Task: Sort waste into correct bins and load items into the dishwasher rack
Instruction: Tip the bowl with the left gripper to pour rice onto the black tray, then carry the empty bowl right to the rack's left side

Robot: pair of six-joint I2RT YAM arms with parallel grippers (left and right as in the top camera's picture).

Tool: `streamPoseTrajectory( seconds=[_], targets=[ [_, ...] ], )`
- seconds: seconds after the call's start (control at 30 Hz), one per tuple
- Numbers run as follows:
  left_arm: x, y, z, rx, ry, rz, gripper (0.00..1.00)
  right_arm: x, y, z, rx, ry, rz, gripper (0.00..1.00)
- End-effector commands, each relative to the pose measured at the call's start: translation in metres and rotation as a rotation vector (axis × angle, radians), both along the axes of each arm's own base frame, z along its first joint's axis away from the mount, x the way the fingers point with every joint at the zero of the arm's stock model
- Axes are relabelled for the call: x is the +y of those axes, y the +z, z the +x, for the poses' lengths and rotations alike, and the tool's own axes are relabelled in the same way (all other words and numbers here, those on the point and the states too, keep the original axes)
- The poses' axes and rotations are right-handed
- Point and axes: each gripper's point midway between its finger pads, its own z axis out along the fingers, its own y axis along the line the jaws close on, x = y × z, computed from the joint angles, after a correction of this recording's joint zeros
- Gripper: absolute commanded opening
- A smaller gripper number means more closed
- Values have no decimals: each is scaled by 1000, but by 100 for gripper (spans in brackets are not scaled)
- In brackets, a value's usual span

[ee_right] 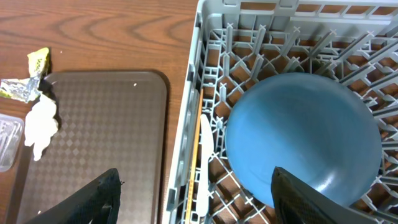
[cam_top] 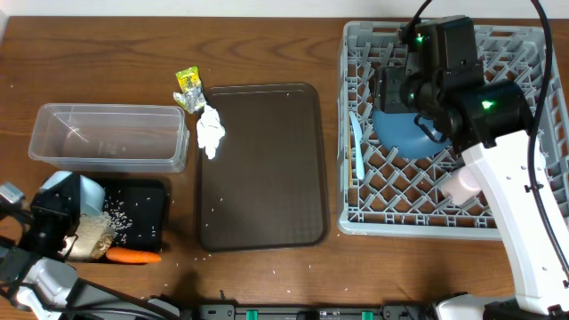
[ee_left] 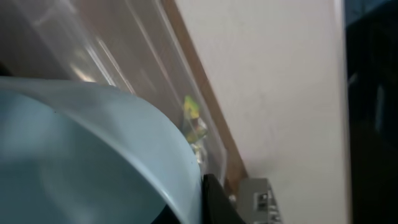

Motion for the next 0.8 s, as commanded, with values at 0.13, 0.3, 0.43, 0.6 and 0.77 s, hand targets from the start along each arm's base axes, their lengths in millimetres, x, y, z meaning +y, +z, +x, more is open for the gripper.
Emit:
streamPoseTrajectory(
  seconds=[0.13,0.3,0.43,0.6,0.77],
  targets=[
    [12,-6,-1,54,70,3,6,-2,0,1,2,-9,3,71],
    [0,10,4,-18,1,-25,6,-1,0,1,-1,-7,8,72],
    [-25,31,9,-98,-117,-68,6,-1,1,2,-3,-6,8,71],
    [-50,95,11,-224,-220,96,6,-1,0,1,-1,-6,7,72],
    [-98,177,8,-376,-345,301,6,-1,0,1,-1,-6,7,72]
  ],
)
